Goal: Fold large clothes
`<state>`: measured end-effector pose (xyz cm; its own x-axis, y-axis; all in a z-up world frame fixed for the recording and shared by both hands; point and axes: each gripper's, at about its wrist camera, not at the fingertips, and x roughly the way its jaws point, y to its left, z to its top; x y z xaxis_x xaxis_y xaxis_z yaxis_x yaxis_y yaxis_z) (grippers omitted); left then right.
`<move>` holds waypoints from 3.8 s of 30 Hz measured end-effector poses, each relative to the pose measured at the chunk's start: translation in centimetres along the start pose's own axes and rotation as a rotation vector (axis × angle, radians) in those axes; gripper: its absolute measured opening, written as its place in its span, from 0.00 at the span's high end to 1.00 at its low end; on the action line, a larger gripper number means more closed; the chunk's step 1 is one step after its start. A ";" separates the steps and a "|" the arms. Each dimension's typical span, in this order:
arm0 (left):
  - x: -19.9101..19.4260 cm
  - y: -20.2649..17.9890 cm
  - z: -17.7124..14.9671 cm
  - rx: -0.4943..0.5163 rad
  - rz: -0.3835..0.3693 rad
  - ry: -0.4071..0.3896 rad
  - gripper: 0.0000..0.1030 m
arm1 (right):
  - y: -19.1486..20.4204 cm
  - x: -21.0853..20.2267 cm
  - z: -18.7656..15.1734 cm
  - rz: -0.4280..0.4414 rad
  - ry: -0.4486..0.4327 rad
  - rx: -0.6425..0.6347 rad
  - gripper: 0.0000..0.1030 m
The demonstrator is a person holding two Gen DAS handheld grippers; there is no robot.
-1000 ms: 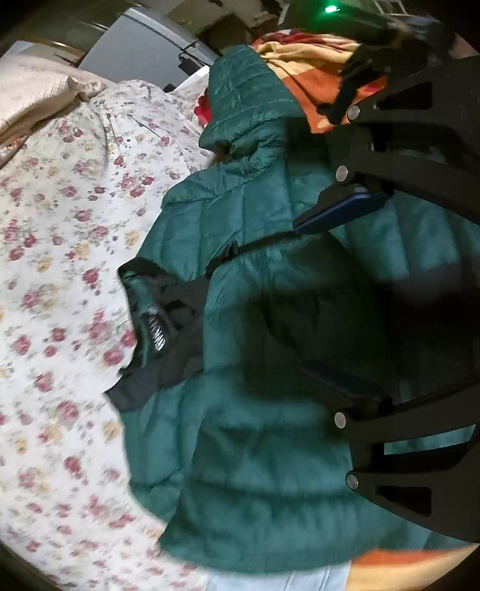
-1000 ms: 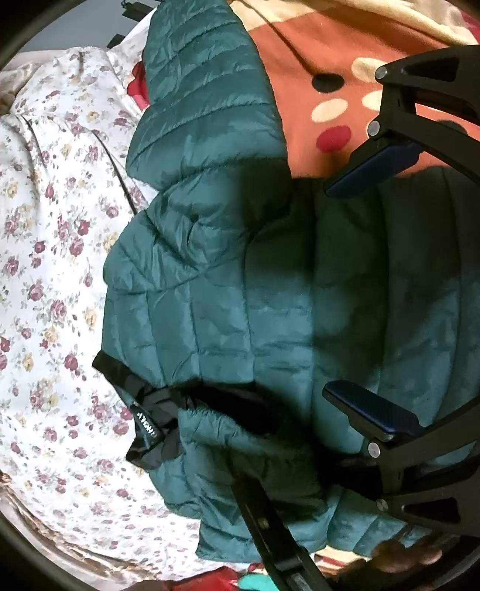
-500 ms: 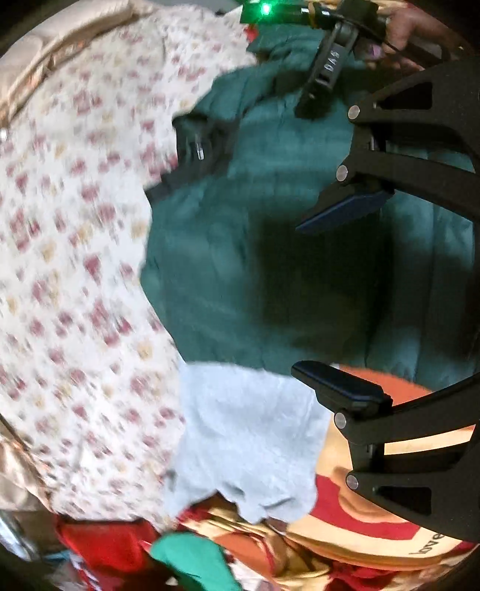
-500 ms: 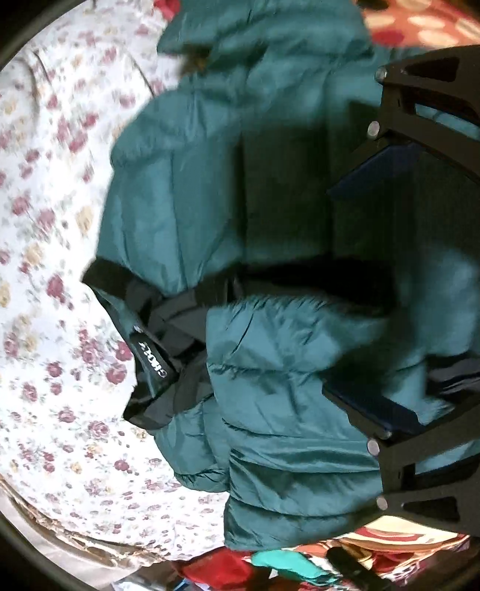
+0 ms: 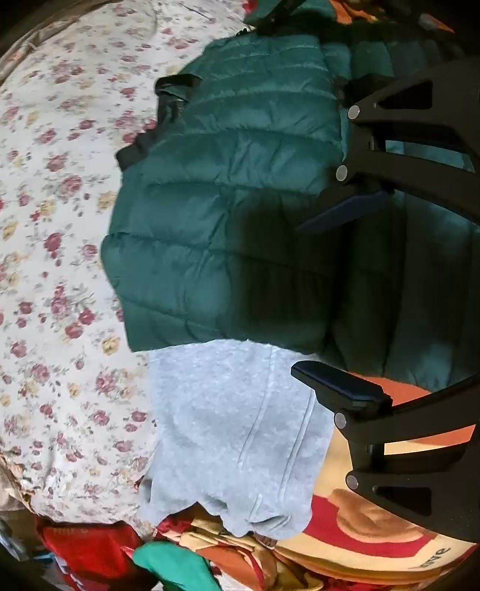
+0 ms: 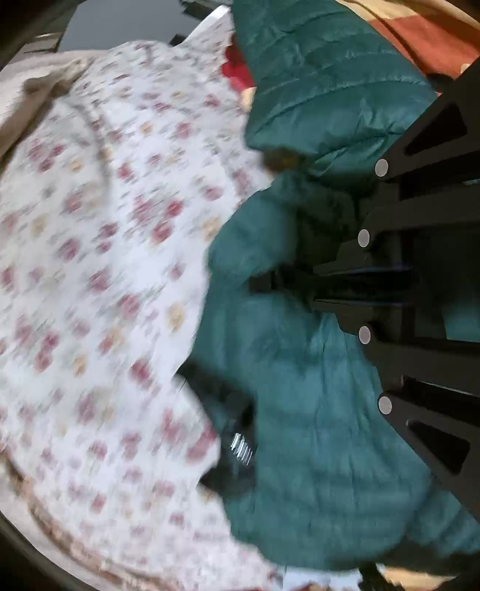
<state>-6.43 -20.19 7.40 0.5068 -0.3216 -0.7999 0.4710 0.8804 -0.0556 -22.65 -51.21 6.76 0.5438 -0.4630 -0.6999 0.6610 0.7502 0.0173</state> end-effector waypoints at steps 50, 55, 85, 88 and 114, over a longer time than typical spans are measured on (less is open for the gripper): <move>3.5 -3.4 1.5 0.051 0.105 -0.057 0.18 | 2.3 0.8 -2.9 0.170 0.075 -0.150 0.34; 2.6 -3.4 1.4 0.052 0.098 -0.051 0.18 | 1.8 -0.2 -2.2 0.156 0.064 -0.117 0.34; -4.8 -6.1 -0.3 0.038 -0.051 -0.078 0.18 | 0.8 -7.4 -2.9 0.112 0.021 -0.088 0.21; -5.3 -6.6 -0.5 0.030 -0.090 -0.072 0.18 | 0.0 -8.1 -3.0 0.094 0.015 -0.088 0.21; -6.2 -7.6 -1.0 0.049 -0.172 -0.064 0.18 | -8.1 -7.2 -2.9 -0.041 0.037 -0.038 0.21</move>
<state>-13.89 -24.48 12.16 0.4596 -0.4891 -0.7414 0.5885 0.7928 -0.1582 -33.40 -52.54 9.62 0.4969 -0.4767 -0.7251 0.6616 0.7488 -0.0389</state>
